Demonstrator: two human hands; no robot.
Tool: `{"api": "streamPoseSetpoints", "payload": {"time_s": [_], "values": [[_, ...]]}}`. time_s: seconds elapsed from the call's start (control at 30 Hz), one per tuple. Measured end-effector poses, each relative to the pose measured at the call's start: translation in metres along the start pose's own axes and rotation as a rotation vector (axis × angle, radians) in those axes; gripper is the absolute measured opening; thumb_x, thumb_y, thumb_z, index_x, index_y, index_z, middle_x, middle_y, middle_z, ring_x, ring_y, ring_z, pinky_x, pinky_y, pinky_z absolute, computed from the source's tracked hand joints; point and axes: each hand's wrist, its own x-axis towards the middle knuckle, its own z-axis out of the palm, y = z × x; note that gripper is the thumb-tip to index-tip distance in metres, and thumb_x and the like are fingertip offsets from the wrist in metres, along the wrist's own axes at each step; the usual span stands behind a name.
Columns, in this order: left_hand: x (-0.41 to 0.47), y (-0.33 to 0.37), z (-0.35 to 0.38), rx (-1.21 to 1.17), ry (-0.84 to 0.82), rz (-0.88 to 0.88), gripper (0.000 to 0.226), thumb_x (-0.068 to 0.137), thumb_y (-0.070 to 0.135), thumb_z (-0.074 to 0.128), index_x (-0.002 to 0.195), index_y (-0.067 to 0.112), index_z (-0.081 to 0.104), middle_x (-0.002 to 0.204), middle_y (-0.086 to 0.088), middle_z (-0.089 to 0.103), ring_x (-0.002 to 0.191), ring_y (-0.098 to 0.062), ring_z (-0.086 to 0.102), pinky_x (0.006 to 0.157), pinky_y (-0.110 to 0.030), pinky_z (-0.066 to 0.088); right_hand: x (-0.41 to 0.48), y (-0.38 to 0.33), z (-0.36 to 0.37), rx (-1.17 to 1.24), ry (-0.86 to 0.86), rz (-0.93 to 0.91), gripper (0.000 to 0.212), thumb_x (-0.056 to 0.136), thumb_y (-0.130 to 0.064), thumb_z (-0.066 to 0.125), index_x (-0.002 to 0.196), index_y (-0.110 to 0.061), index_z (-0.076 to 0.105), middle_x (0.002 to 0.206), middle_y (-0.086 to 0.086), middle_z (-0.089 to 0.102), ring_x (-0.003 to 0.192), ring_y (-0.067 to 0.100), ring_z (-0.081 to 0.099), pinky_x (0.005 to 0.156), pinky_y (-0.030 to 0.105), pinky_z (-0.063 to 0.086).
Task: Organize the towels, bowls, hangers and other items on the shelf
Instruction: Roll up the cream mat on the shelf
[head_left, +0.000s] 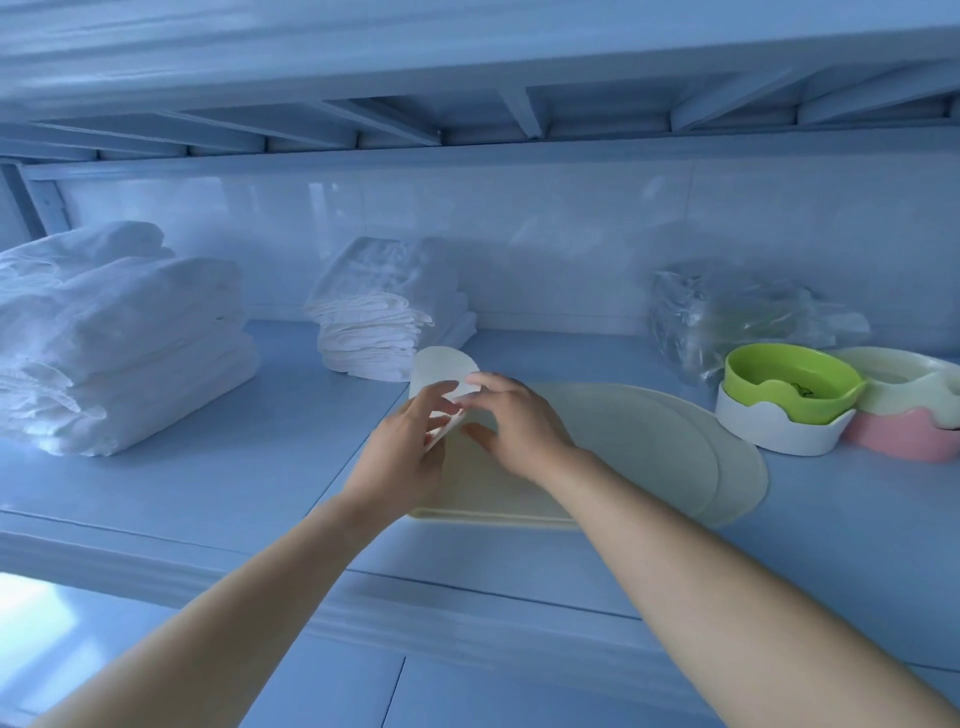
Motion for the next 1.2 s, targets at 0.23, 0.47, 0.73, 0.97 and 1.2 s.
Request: {"api": "streamPoseSetpoints", "payload": {"time_s": [0.23, 0.47, 0.73, 0.97, 1.2], "values": [[-0.015, -0.005, 0.002, 0.086, -0.055, -0.059, 0.045, 0.08, 0.021, 0.065, 0.124, 0.023, 0.053, 0.123, 0.009, 0.054, 0.106, -0.011, 0.056, 0.081, -0.021, 0.041, -0.01, 0.019, 0.002, -0.057, -0.066, -0.056, 0.026, 0.09, -0.011, 0.049, 0.104, -0.018, 0.07, 0.117, 0.003, 0.064, 0.118, 0.023, 0.052, 0.092, 0.036, 0.045], [-0.016, 0.014, 0.009, -0.287, -0.201, -0.209, 0.049, 0.084, 0.057, 0.036, 0.124, 0.035, 0.055, 0.135, 0.022, 0.042, 0.121, 0.008, 0.039, 0.096, -0.013, 0.03, -0.041, 0.043, -0.03, -0.146, -0.132, -0.026, 0.032, 0.091, -0.006, 0.042, 0.11, -0.018, 0.065, 0.112, 0.004, 0.068, 0.1, 0.028, 0.061, 0.082, 0.035, 0.048], [0.014, 0.06, 0.047, -0.429, -0.345, -0.211, 0.049, 0.082, 0.064, 0.029, 0.119, 0.047, 0.056, 0.135, 0.028, 0.043, 0.126, 0.006, 0.035, 0.102, -0.018, 0.021, -0.101, 0.091, -0.084, -0.283, -0.128, 0.073, 0.032, 0.09, -0.004, 0.042, 0.112, -0.016, 0.064, 0.116, 0.004, 0.065, 0.105, 0.029, 0.059, 0.085, 0.037, 0.047], [0.029, 0.078, 0.087, -0.112, -0.302, -0.181, 0.043, 0.096, 0.05, 0.032, 0.126, 0.031, 0.056, 0.139, 0.016, 0.044, 0.129, -0.01, 0.038, 0.112, -0.03, 0.023, -0.134, 0.116, -0.106, -0.259, -0.109, 0.179, 0.034, 0.088, -0.004, 0.044, 0.111, -0.015, 0.066, 0.117, 0.001, 0.066, 0.109, 0.022, 0.058, 0.091, 0.032, 0.045], [0.02, 0.07, 0.105, 0.357, -0.49, -0.048, 0.041, 0.098, 0.036, 0.032, 0.137, 0.028, 0.043, 0.149, 0.01, 0.033, 0.136, -0.011, 0.027, 0.113, -0.033, 0.013, -0.14, 0.122, -0.095, -0.137, 0.014, 0.248, 0.028, 0.081, -0.005, 0.052, 0.098, -0.016, 0.071, 0.104, -0.002, 0.071, 0.098, 0.019, 0.063, 0.085, 0.032, 0.05]]}}
